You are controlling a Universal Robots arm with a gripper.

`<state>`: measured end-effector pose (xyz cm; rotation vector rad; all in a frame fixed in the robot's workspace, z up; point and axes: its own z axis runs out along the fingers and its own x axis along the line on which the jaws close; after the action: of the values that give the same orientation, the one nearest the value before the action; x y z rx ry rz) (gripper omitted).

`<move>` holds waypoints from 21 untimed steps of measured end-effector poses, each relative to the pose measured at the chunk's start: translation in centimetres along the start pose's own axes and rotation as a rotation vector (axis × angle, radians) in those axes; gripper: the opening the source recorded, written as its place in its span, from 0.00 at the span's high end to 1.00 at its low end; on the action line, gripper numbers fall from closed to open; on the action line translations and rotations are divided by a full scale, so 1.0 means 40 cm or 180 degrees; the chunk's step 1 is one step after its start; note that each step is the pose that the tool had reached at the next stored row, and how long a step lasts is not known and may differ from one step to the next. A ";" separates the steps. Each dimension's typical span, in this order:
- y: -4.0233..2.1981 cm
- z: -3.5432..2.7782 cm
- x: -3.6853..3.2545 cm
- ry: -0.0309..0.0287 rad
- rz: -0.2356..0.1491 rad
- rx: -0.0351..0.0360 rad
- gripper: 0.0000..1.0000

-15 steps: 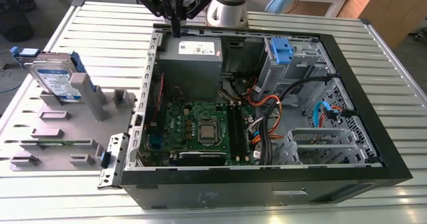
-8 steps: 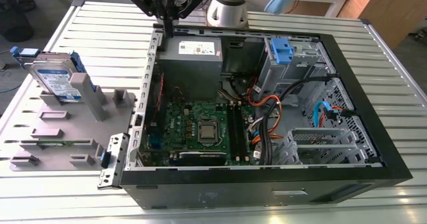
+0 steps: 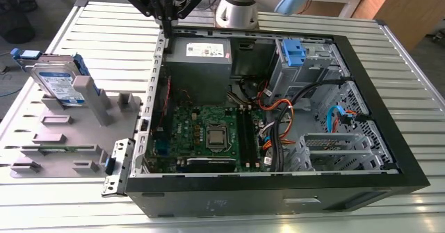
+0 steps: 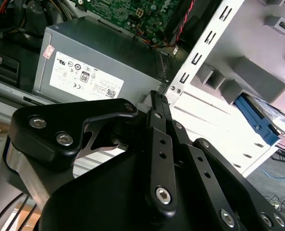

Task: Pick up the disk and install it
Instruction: 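Reach for the disk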

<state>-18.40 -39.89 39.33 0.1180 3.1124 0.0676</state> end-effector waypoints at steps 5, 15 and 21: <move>-0.001 0.000 0.017 0.0000 0.0000 0.0000 0.89; -0.004 -0.002 0.056 0.0000 0.0000 0.0000 0.89; -0.006 -0.002 0.083 -0.0001 0.0000 0.0000 0.89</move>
<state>-21.75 -39.89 39.33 0.1178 3.1122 0.0677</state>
